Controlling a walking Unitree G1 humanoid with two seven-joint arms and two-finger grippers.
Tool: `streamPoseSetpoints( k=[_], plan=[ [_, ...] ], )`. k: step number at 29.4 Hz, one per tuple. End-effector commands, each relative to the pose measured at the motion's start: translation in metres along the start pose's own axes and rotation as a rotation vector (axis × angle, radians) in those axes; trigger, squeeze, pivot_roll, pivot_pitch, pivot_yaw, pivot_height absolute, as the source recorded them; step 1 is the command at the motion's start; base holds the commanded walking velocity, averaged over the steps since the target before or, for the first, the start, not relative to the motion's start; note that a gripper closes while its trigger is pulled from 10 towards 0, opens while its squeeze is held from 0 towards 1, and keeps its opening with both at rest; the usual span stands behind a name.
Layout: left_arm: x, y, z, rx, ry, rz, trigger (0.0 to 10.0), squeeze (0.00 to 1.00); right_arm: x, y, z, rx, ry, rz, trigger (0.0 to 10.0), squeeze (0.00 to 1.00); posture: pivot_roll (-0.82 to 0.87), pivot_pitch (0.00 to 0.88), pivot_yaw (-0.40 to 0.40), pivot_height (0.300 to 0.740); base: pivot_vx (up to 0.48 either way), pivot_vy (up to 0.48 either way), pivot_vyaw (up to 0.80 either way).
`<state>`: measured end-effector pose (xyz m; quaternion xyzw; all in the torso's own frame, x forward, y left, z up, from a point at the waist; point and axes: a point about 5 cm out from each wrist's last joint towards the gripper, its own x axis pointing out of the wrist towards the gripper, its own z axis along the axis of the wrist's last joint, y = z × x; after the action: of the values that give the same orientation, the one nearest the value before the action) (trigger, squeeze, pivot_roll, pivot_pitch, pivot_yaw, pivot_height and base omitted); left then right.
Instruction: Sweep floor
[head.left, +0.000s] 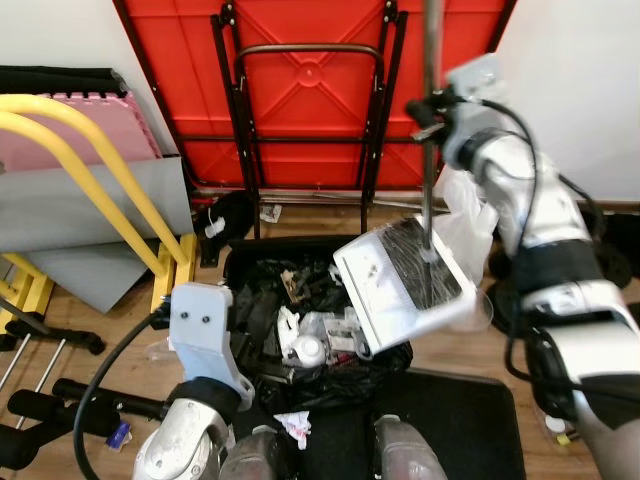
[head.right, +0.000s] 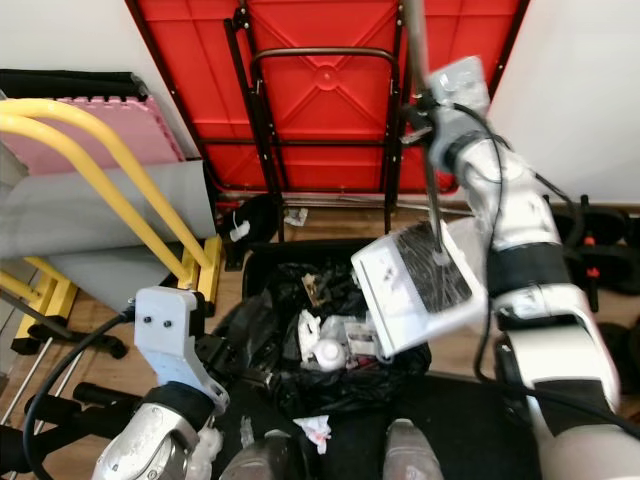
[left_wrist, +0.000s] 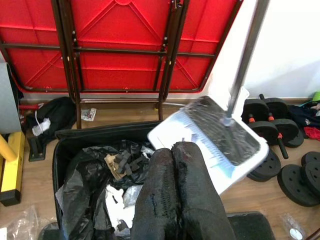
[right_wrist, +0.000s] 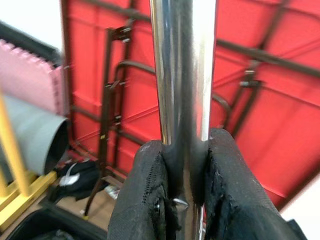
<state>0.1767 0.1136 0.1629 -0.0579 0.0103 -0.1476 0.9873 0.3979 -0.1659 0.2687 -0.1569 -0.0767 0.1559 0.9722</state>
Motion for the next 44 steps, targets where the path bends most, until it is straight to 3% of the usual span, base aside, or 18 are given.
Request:
streamPoseSetpoints(
  k=[1,3,6,7,9,14,23,27,28,29,30,32,33,34,36,38,41,44],
  plan=[
    [-0.002,-0.001,-0.001,0.007,0.016,0.002,10.0,0.0,0.008,0.007,0.026,-0.06,-0.088,0.027,10.0,0.0,-0.12,0.23,-0.019,0.74,0.0,0.0,0.0],
    [-0.002,-0.001,-0.001,0.007,0.016,0.002,10.0,0.0,0.008,0.007,0.026,-0.06,-0.088,0.027,10.0,0.0,-0.12,0.23,-0.019,0.74,0.0,0.0,0.0],
    [-0.002,-0.002,0.0,0.009,0.021,0.002,10.0,0.0,0.018,0.02,0.035,-0.117,-0.096,0.034,10.0,0.0,-0.12,0.228,-0.02,0.74,0.0,0.0,0.0],
    [-0.002,-0.003,0.001,0.009,0.024,0.0,10.0,0.0,0.027,0.032,0.048,-0.177,-0.118,0.028,10.0,0.0,-0.12,0.227,-0.021,0.74,0.0,0.0,0.0],
    [-0.002,-0.004,0.001,0.007,0.027,0.0,10.0,0.0,0.033,0.04,0.061,-0.217,-0.146,0.015,10.0,0.0,-0.12,0.225,-0.021,0.74,0.0,0.0,0.0],
    [-0.002,-0.005,0.002,0.005,0.03,0.001,10.0,0.0,0.04,0.045,0.075,-0.258,-0.171,-0.01,10.0,0.0,-0.12,0.22,-0.023,0.74,0.0,0.0,0.0],
    [-0.001,-0.005,0.001,0.007,0.035,0.005,10.0,0.0,0.041,0.042,0.069,-0.263,-0.155,-0.017,10.0,0.0,-0.12,0.212,-0.022,0.74,0.0,0.0,0.0],
    [0.0,-0.004,0.0,0.007,0.041,0.009,10.0,0.0,0.036,0.031,0.053,-0.171,-0.122,-0.041,10.0,0.0,-0.11,0.197,-0.026,0.74,0.0,0.0,0.0],
    [0.001,-0.003,-0.001,0.009,0.046,0.012,10.0,0.0,0.033,0.028,0.047,-0.099,-0.112,-0.037,10.0,0.0,-0.11,0.188,-0.029,0.74,0.0,0.0,0.0],
    [0.001,-0.003,-0.001,0.009,0.046,0.012,10.0,0.0,0.033,0.028,0.047,-0.099,-0.112,-0.037,10.0,0.0,-0.11,0.188,-0.029,0.74,0.0,0.0,0.0],
    [0.003,-0.002,-0.002,0.008,0.045,0.019,10.0,0.0,0.028,0.027,0.039,-0.018,-0.106,-0.028,10.0,0.0,-0.11,0.176,-0.031,0.74,0.0,0.0,0.0],
    [0.003,-0.002,-0.002,0.008,0.045,0.019,10.0,0.0,0.028,0.027,0.039,-0.018,-0.106,-0.028,10.0,0.0,-0.11,0.176,-0.031,0.74,0.0,0.0,0.0],
    [0.005,0.003,-0.003,0.012,0.044,0.042,10.0,0.0,0.017,0.023,0.029,0.076,-0.103,-0.021,10.0,0.0,-0.12,0.155,-0.023,0.74,0.0,0.0,0.0],
    [0.005,0.003,-0.003,0.012,0.044,0.042,10.0,0.0,0.017,0.023,0.029,0.076,-0.103,-0.021,10.0,0.0,-0.12,0.155,-0.023,0.74,0.0,0.0,0.0],
    [0.008,0.009,-0.005,0.019,0.043,0.071,10.0,0.0,0.0,0.018,0.019,0.175,-0.106,-0.015,10.0,0.0,-0.13,0.137,-0.017,0.74,0.0,0.0,0.0],
    [0.008,0.009,-0.005,0.019,0.043,0.071,10.0,0.0,0.0,0.018,0.019,0.175,-0.106,-0.015,10.0,0.0,-0.13,0.137,-0.017,0.74,0.0,0.0,0.0],
    [0.013,0.014,-0.007,0.025,0.035,0.083,10.0,0.0,-0.019,0.023,0.01,0.218,-0.103,-0.005,10.0,0.0,-0.15,0.109,-0.009,0.74,0.16,0.0,0.0],
    [0.015,0.016,-0.008,0.028,0.029,0.087,10.0,0.0,-0.026,0.027,0.007,0.231,-0.099,0.004,10.0,0.0,-0.15,0.107,-0.008,0.74,0.48,0.0,0.0]
  ],
)
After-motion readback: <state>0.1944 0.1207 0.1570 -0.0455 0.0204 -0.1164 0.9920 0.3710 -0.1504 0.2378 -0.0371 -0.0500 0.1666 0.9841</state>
